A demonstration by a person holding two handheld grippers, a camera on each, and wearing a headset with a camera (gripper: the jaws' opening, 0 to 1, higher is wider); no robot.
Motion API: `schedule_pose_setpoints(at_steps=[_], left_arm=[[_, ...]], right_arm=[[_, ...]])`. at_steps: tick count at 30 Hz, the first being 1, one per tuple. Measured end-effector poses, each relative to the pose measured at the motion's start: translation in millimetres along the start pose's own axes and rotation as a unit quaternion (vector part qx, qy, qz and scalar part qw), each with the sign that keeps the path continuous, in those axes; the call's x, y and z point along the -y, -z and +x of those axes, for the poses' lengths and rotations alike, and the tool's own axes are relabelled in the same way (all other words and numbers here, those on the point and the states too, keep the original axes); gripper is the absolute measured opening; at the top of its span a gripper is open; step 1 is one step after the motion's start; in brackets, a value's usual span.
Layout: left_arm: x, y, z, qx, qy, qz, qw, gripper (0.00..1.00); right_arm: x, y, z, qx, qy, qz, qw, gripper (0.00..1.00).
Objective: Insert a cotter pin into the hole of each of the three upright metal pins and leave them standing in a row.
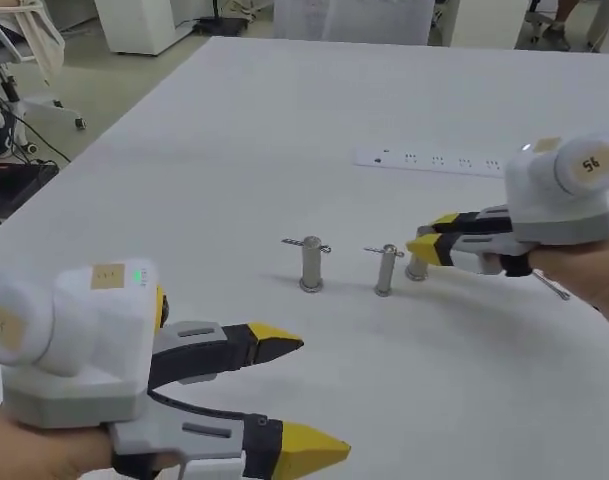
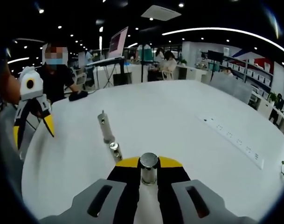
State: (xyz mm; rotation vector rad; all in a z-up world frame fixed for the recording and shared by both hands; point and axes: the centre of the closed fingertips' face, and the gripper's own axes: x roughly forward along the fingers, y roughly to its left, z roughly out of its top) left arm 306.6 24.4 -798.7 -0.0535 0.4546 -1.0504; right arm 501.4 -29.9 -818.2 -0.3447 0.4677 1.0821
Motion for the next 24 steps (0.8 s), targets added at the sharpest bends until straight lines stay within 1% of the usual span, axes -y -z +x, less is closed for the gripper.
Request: schedule_pose_setpoints(at_steps=[2,6,10,11,13,14,16,17,19,21,23,24], left_arm=[[0.3,0.2,0.3,-0.001,0.001,-0.001,1.0000,0.61],[0.2,0.0,0.3,-0.001,0.000,0.000,1.0000,0.61],[1.0,-1.5,-0.2,0.000,0.000,0.003,1.0000,0.60],[1.4,-3.0,-1.1,0.001,-0.001,0.004,1.0000,0.60],[0.7,-5.8,-3.3,0.003,-0.004,0.007,1.0000,0.60],[0.7,-7.2,-4.2,0.005,-0.005,0.007,1.0000,0.60],[0.3,-10.1,-6.3,0.010,-0.009,0.008,0.9999,0.60],[0.6,-11.8,-8.0,0.011,-0.011,0.009,0.9998,0.60],[1.4,-15.1,-11.4,0.014,-0.015,0.014,0.9997,0.60],[2.7,-17.1,-15.1,0.016,-0.018,0.017,0.9996,0.60],[3.3,-17.3,-19.6,0.017,-0.022,0.019,0.9994,0.60],[3.6,-17.4,-21.5,0.017,-0.024,0.020,0.9994,0.60]], right_arm=[[0.0,1.0,-2.7,-0.004,-0.003,0.002,1.0000,0.12],[-2.1,-2.2,-11.8,-0.001,-0.005,0.002,1.0000,0.12],[-6.5,-6.1,-23.2,-0.007,-0.007,-0.015,0.9998,0.12],[-9.1,-7.2,-28.4,-0.009,-0.011,-0.018,0.9997,0.12],[-13.0,-9.5,-36.8,-0.012,-0.009,-0.027,0.9995,0.12],[-14.1,-9.9,-38.4,-0.013,-0.009,-0.028,0.9995,0.12],[-21.8,-12.3,-46.4,-0.013,-0.010,-0.030,0.9994,0.12],[-28.4,-13.3,-50.3,-0.013,-0.011,-0.032,0.9993,0.12],[-37.6,-13.6,-54.2,-0.013,-0.013,-0.033,0.9993,0.12],[-55.5,-12.6,-57.7,-0.015,-0.020,-0.036,0.9990,0.12],[-66.9,-12.2,-58.7,-0.016,-0.023,-0.033,0.9991,0.12],[-76.8,-12.7,-58.9,-0.012,-0.027,-0.029,0.9991,0.12]])
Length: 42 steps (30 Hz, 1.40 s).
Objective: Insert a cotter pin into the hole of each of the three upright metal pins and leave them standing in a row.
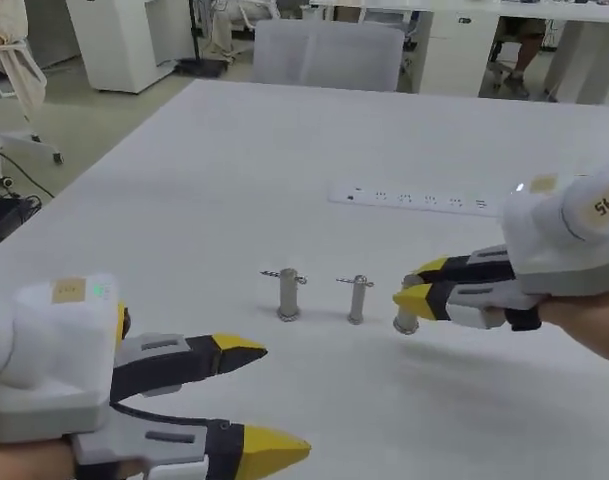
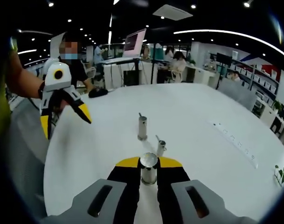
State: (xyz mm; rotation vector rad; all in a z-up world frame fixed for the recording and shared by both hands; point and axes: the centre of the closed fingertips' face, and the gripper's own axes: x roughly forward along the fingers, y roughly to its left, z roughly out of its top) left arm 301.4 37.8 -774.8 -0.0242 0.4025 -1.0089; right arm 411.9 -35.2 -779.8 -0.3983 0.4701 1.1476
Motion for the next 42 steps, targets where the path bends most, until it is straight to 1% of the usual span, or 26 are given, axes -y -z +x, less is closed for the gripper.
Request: schedule_pose_setpoints(at_steps=[2,4,7,9,11,12,14,17,19,20,22,24,26,27,29,30,32,36,38,42], left_arm=[[1.4,0.0,-4.4,0.000,-0.004,0.002,1.0000,0.60],[2.3,0.8,-8.5,-0.001,-0.009,0.004,1.0000,0.60],[3.9,0.9,-14.0,-0.001,-0.012,0.006,0.9999,0.59],[5.3,0.9,-18.1,-0.001,-0.015,0.007,0.9999,0.59],[5.8,0.9,-21.9,-0.002,-0.020,0.009,0.9998,0.59],[6.3,0.6,-23.1,-0.001,-0.020,0.009,0.9997,0.59],[7.5,-0.2,-25.9,-0.002,-0.025,0.013,0.9996,0.59],[9.0,-1.7,-27.8,-0.001,-0.028,0.015,0.9995,0.59],[10.0,-2.1,-28.7,-0.002,-0.029,0.016,0.9994,0.59],[10.4,-2.3,-29.2,-0.003,-0.030,0.017,0.9994,0.59],[11.1,-2.9,-30.3,-0.003,-0.031,0.017,0.9994,0.59],[11.6,-2.9,-30.9,-0.004,-0.031,0.018,0.9993,0.59],[11.7,-2.8,-31.5,-0.005,-0.032,0.019,0.9993,0.59],[11.6,-2.6,-31.6,-0.005,-0.033,0.019,0.9993,0.59],[12.0,-1.6,-31.5,-0.007,-0.032,0.018,0.9993,0.58],[12.0,-1.0,-31.4,-0.008,-0.032,0.018,0.9993,0.58],[12.1,-0.1,-30.5,-0.009,-0.031,0.018,0.9993,0.58],[11.5,0.2,-27.8,-0.010,-0.029,0.017,0.9994,0.58],[11.4,-0.3,-26.5,-0.010,-0.027,0.017,0.9994,0.58],[11.3,-1.4,-24.3,-0.009,-0.025,0.017,0.9995,0.58]], right_arm=[[-13.5,-2.1,2.7,0.006,-0.003,0.009,0.9999,0.12],[-27.8,-2.7,6.8,0.005,-0.010,0.009,0.9999,0.12],[-44.7,-3.3,13.1,0.005,-0.021,0.009,0.9997,0.12],[-54.4,-3.0,17.5,0.002,-0.023,0.007,0.9997,0.12],[-60.8,-3.0,20.0,0.003,-0.027,0.009,0.9996,0.12],[-66.7,-2.8,22.0,0.005,-0.027,0.011,0.9995,0.12],[-73.0,-0.9,25.9,0.005,-0.025,0.011,0.9996,0.12],[-81.4,5.7,31.7,0.000,-0.023,0.011,0.9997,0.12],[-85.7,10.2,33.7,-0.008,-0.028,0.006,0.9995,0.12],[-88.8,12.0,34.6,-0.007,-0.031,0.004,0.9995,0.12],[-90.0,14.1,35.8,-0.009,-0.034,0.005,0.9994,0.12],[-88.2,16.9,36.9,-0.009,-0.028,0.006,0.9995,0.12],[-88.2,19.1,36.3,-0.012,-0.029,0.011,0.9995,0.12],[-87.4,19.8,36.1,-0.010,-0.025,0.007,0.9996,0.12],[-87.0,22.0,36.0,-0.014,-0.027,0.007,0.9995,0.12],[-87.0,20.5,35.8,-0.009,-0.029,0.011,0.9995,0.12],[-85.8,20.9,35.7,-0.006,-0.023,0.001,0.9997,0.12],[-86.0,21.4,35.3,-0.001,-0.030,0.008,0.9995,0.13],[-86.0,21.7,35.1,0.004,-0.030,0.002,0.9995,0.13],[-86.9,21.1,34.6,0.006,-0.031,0.005,0.9995,0.14]])
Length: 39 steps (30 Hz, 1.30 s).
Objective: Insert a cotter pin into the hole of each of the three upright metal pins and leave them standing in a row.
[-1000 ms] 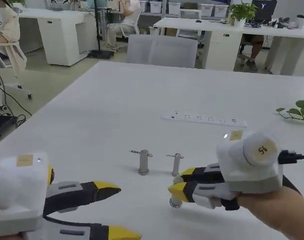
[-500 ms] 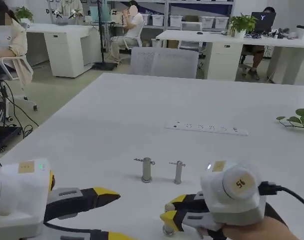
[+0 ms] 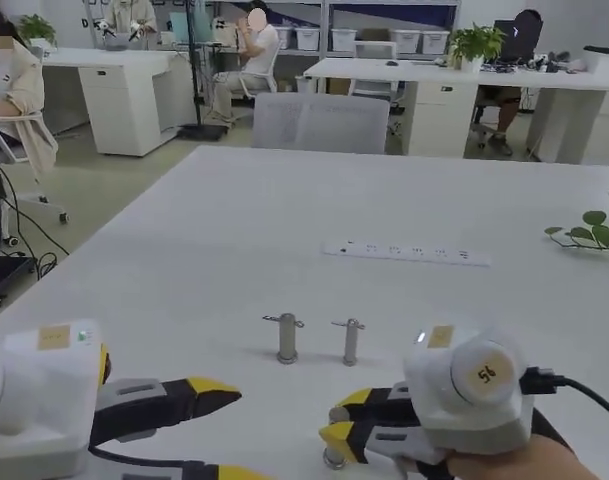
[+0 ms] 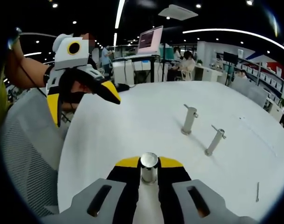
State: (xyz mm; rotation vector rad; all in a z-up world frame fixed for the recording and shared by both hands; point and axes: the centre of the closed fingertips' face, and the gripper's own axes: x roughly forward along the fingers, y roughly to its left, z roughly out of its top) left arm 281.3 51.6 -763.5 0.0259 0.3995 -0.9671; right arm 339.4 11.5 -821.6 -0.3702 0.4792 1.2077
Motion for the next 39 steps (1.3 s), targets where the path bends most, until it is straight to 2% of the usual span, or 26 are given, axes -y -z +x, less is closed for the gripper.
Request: schedule_pose_setpoints(at_steps=[3,4,8,15,23,25,28,30,37,39], left_arm=[[0.4,-0.3,1.6,0.000,0.002,0.000,1.0000,0.58],[0.4,-0.1,1.9,0.000,0.003,0.000,1.0000,0.58],[0.7,-0.3,3.1,0.002,0.003,-0.001,1.0000,0.58],[0.9,-3.0,4.8,0.007,0.004,0.001,1.0000,0.58],[0.8,-8.1,6.2,0.022,0.003,0.001,0.9998,0.58],[0.5,-7.6,7.0,0.024,0.003,-0.001,0.9997,0.58],[0.1,-5.8,8.1,0.028,0.003,-0.003,0.9996,0.58],[0.3,-4.8,8.3,0.030,0.004,-0.004,0.9995,0.59],[-2.2,-2.7,7.2,0.034,0.000,-0.006,0.9994,0.59],[-2.9,-1.6,6.8,0.031,-0.001,-0.003,0.9995,0.59]], right_arm=[[-0.8,0.3,0.0,0.001,-0.002,0.001,1.0000,0.16],[-1.7,3.3,0.1,-0.007,-0.005,0.002,1.0000,0.17],[-1.2,8.1,-1.3,-0.013,-0.005,0.002,0.9999,0.21],[7.7,9.2,-14.3,-0.015,0.004,0.017,0.9997,0.24],[19.5,13.2,-45.8,-0.037,0.018,0.017,0.9990,0.24],[26.6,16.7,-56.1,-0.050,0.022,0.013,0.9984,0.24],[46.2,21.9,-73.2,-0.074,0.039,0.008,0.9965,0.24],[58.6,22.1,-82.1,-0.080,0.051,0.008,0.9954,0.24],[119.1,31.1,-113.0,-0.123,0.097,0.017,0.9876,0.24],[129.7,33.8,-117.3,-0.131,0.103,0.022,0.9857,0.24]])
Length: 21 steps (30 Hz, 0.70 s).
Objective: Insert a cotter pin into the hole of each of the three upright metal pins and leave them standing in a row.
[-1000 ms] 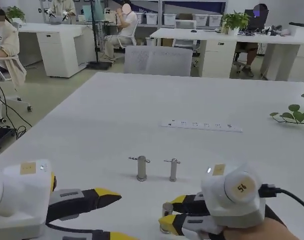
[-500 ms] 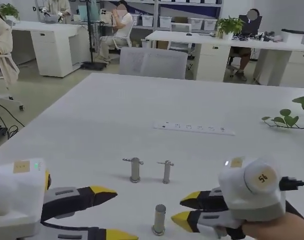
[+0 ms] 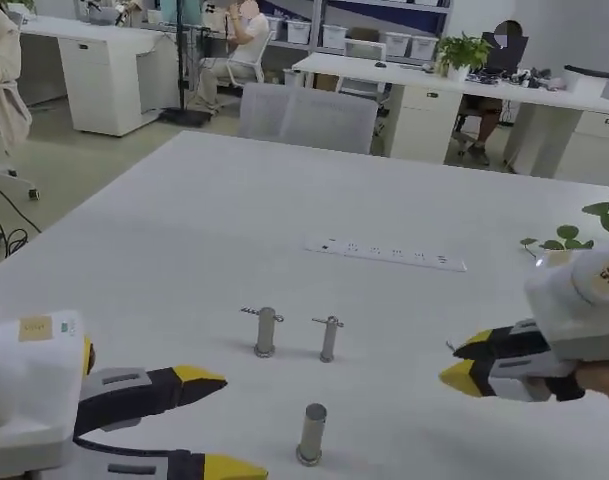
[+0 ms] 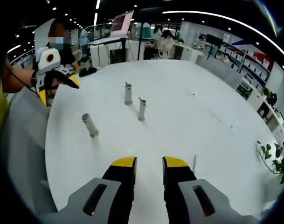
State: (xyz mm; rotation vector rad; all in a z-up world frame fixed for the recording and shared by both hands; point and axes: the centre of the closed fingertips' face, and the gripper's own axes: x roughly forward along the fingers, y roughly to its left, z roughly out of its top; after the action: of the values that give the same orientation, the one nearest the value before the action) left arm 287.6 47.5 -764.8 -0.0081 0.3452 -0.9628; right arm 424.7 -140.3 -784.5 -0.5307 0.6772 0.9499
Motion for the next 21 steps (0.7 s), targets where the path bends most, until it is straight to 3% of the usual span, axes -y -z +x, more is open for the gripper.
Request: schedule_pose_setpoints(at_steps=[6,9,16,21], left_arm=[[-2.3,2.2,-1.2,-0.001,-0.004,-0.001,1.0000,0.58],[-3.1,5.6,-1.0,-0.003,-0.005,-0.004,1.0000,0.58],[-4.8,8.2,-2.2,-0.007,-0.007,-0.003,0.9999,0.58],[-7.0,7.4,-3.4,-0.005,-0.009,-0.006,0.9999,0.58]], right_arm=[[43.3,9.8,0.5,-0.039,0.030,0.013,0.9987,0.23],[56.5,12.3,5.5,-0.059,0.034,0.023,0.9974,0.23],[73.4,23.0,26.1,-0.110,0.027,0.034,0.9930,0.21],[75.7,34.0,40.1,-0.152,0.013,0.044,0.9873,0.19]])
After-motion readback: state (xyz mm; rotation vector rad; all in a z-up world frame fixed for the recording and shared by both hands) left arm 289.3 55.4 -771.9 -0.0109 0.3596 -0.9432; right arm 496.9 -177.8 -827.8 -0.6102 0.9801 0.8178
